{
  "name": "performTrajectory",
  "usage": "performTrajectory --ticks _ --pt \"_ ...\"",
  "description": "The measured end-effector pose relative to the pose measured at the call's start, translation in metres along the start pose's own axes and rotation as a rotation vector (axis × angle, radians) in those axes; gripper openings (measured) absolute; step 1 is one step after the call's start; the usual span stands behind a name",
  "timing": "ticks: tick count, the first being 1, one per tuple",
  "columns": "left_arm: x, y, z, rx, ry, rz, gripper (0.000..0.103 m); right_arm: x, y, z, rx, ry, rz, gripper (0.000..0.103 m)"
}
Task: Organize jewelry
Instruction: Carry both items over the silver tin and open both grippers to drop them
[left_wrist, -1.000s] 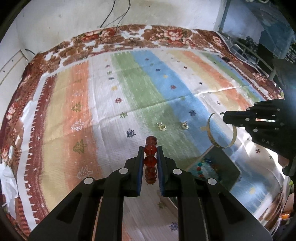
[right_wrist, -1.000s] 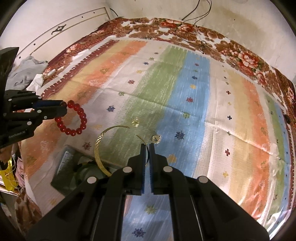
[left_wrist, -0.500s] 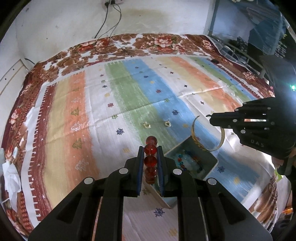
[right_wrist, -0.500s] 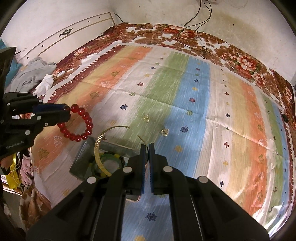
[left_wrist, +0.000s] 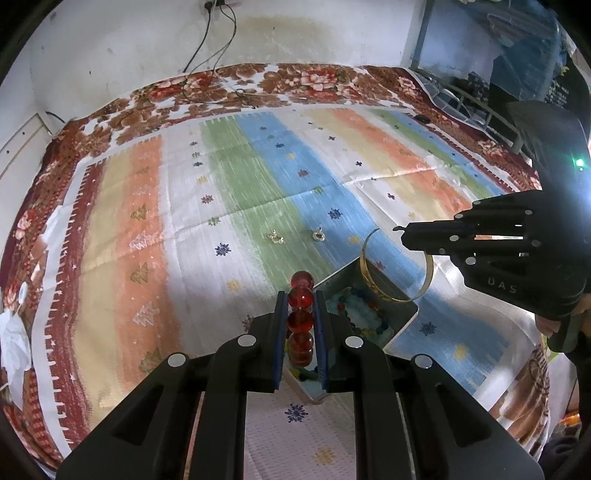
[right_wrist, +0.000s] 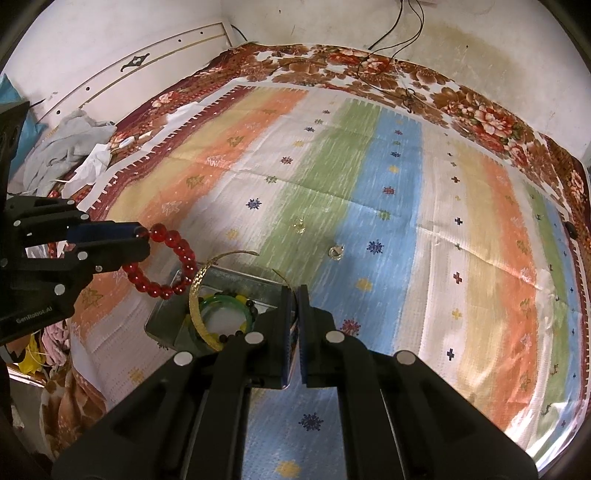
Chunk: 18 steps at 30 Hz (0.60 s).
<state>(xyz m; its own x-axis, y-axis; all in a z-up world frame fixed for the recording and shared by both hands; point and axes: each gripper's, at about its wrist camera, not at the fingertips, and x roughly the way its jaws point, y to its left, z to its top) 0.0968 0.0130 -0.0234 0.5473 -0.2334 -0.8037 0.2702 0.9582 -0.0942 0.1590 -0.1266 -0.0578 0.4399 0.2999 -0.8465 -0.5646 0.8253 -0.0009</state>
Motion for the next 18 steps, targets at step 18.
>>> performTrajectory --ticks 18 --pt "0.007 0.001 -0.006 -0.027 0.01 -0.026 0.042 0.012 -0.001 -0.004 0.013 0.03 0.023 0.041"
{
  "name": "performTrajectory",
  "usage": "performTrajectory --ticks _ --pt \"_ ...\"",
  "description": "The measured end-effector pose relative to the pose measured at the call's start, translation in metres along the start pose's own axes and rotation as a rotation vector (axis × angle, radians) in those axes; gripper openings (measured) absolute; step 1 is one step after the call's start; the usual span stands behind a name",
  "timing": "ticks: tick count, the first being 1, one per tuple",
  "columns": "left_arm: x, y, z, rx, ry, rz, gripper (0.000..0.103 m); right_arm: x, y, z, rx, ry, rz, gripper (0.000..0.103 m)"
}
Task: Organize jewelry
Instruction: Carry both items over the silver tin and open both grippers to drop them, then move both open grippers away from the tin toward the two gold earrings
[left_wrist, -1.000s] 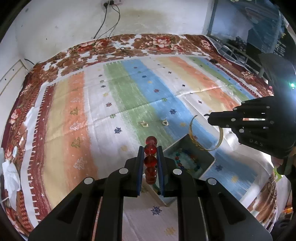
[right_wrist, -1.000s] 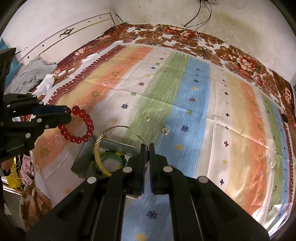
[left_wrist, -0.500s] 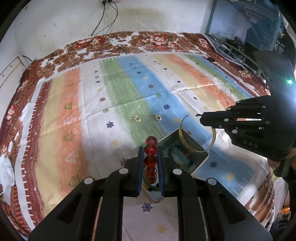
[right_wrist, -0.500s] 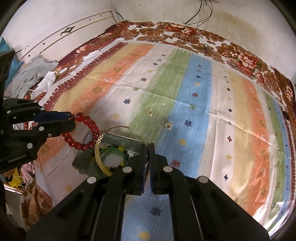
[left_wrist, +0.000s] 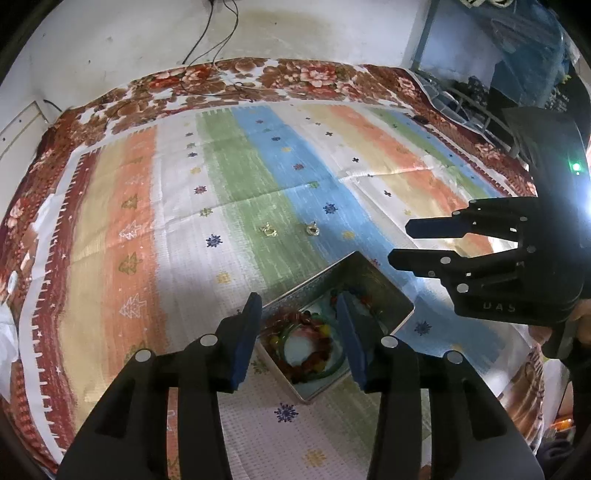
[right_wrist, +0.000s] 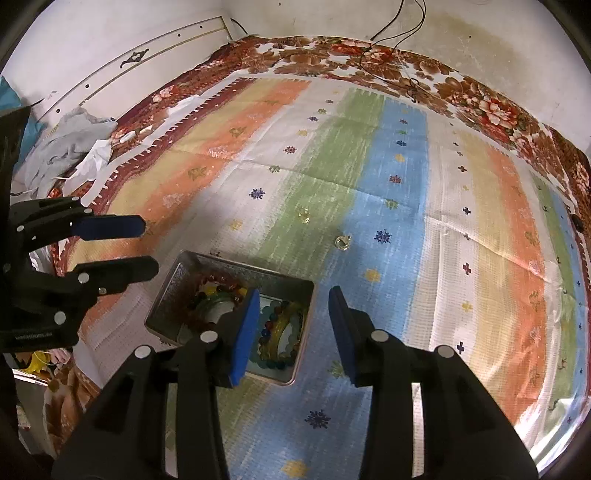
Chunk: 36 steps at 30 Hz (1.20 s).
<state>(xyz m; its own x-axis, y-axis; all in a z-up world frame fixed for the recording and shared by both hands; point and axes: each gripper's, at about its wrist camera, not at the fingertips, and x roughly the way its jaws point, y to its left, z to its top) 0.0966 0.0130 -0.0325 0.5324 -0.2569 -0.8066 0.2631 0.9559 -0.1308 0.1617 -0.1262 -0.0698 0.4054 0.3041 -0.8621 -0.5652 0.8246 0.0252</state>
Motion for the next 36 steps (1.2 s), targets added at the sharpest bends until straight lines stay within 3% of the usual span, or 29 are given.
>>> performTrajectory --ticks 21,36 --pt "0.022 0.006 0.004 0.02 0.043 0.036 0.042 0.016 -0.028 0.0 0.037 0.015 -0.027 0.041" --pt "0.066 0.017 0.027 0.014 0.094 0.019 0.042 0.059 -0.064 0.006 0.076 0.075 -0.022 0.041"
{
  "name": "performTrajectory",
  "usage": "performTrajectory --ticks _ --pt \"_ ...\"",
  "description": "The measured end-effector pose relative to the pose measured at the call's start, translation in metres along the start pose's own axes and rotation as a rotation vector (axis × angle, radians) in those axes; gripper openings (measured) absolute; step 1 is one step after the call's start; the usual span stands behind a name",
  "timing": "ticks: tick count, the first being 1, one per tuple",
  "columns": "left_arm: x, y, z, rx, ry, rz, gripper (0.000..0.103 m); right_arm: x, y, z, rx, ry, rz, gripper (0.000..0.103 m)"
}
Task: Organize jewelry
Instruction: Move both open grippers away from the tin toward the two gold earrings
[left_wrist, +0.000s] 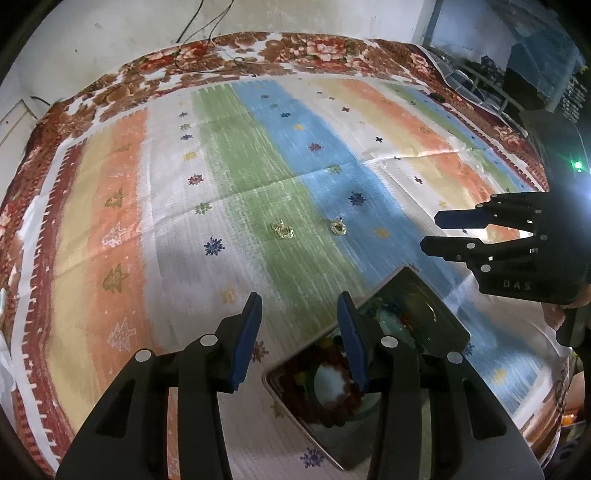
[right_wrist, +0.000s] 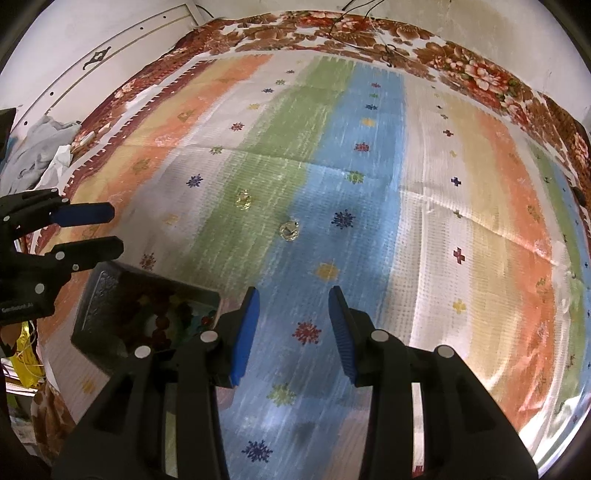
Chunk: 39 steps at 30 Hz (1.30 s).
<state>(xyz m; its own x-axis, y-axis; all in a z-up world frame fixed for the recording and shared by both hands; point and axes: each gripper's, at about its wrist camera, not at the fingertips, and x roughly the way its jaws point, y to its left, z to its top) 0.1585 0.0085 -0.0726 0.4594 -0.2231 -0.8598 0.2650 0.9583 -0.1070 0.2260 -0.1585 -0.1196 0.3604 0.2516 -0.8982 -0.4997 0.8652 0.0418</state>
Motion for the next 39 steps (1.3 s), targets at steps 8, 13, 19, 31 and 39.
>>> performTrajectory --ticks 8,13,19,31,39 --pt "0.016 0.009 0.011 -0.011 0.015 -0.008 0.042 0.016 -0.008 0.01 0.009 0.009 0.013 0.041" --pt "0.028 0.011 0.018 0.001 0.03 -0.009 0.042 0.027 -0.011 0.017 0.007 0.018 0.024 0.041" --pt "0.047 0.013 0.027 0.011 0.055 -0.019 0.042 0.047 -0.016 0.024 0.001 0.041 0.029 0.041" --pt "0.077 0.02 0.037 0.02 0.093 -0.044 0.042 0.079 -0.02 0.033 -0.003 0.079 0.067 0.041" --pt "0.09 0.021 0.043 0.039 0.111 -0.058 0.042 0.092 -0.021 0.04 0.011 0.09 0.095 0.041"
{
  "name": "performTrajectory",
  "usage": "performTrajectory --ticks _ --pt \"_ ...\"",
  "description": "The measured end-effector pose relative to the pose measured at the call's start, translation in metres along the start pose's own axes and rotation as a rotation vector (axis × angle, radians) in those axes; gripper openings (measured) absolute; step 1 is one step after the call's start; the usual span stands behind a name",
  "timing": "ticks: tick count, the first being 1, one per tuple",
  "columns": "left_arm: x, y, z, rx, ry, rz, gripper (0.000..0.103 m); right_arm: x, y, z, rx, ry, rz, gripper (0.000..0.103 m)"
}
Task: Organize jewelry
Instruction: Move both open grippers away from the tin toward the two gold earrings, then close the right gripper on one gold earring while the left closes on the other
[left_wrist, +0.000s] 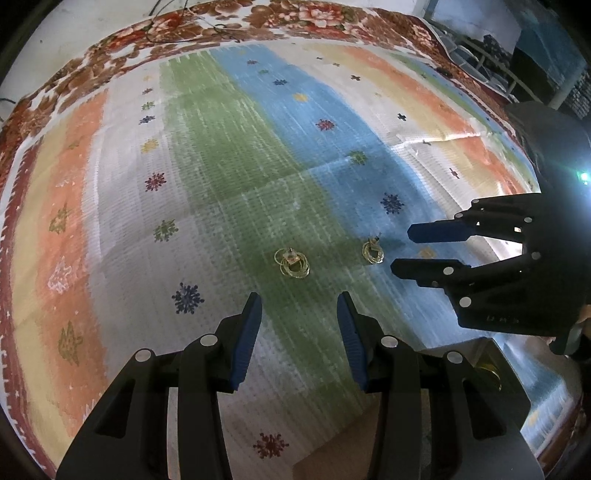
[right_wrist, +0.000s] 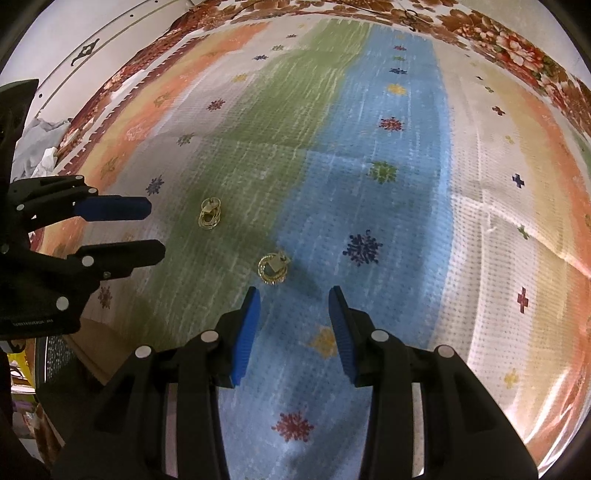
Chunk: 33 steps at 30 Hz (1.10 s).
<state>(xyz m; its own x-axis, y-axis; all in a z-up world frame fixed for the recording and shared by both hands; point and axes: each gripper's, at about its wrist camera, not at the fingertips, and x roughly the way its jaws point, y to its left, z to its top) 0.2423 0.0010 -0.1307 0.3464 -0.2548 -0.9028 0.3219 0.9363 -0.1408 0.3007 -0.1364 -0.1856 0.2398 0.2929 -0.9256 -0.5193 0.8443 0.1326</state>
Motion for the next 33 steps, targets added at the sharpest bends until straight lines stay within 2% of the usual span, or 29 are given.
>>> performTrajectory --ticks 16,21,23,27,29,33 --pt "0.016 0.001 0.012 0.061 0.033 -0.003 0.042 0.014 0.006 0.009 -0.032 0.004 -0.011 0.041" --pt "0.019 -0.002 0.016 0.114 0.057 -0.035 0.043 0.016 0.007 0.01 -0.051 0.008 -0.022 0.041" --pt "0.024 -0.005 0.018 0.158 0.078 -0.019 0.043 0.018 0.009 0.01 -0.057 0.007 -0.028 0.04" --pt "0.032 -0.009 0.02 0.191 0.102 -0.009 0.043 0.02 0.01 0.01 -0.062 0.004 -0.038 0.035" --pt "0.036 -0.008 0.021 0.197 0.11 -0.001 0.043 0.019 0.007 0.01 -0.057 -0.002 -0.045 0.027" --pt "0.041 -0.006 0.023 0.193 0.114 0.004 0.044 0.019 0.002 0.01 -0.041 -0.008 -0.038 0.021"
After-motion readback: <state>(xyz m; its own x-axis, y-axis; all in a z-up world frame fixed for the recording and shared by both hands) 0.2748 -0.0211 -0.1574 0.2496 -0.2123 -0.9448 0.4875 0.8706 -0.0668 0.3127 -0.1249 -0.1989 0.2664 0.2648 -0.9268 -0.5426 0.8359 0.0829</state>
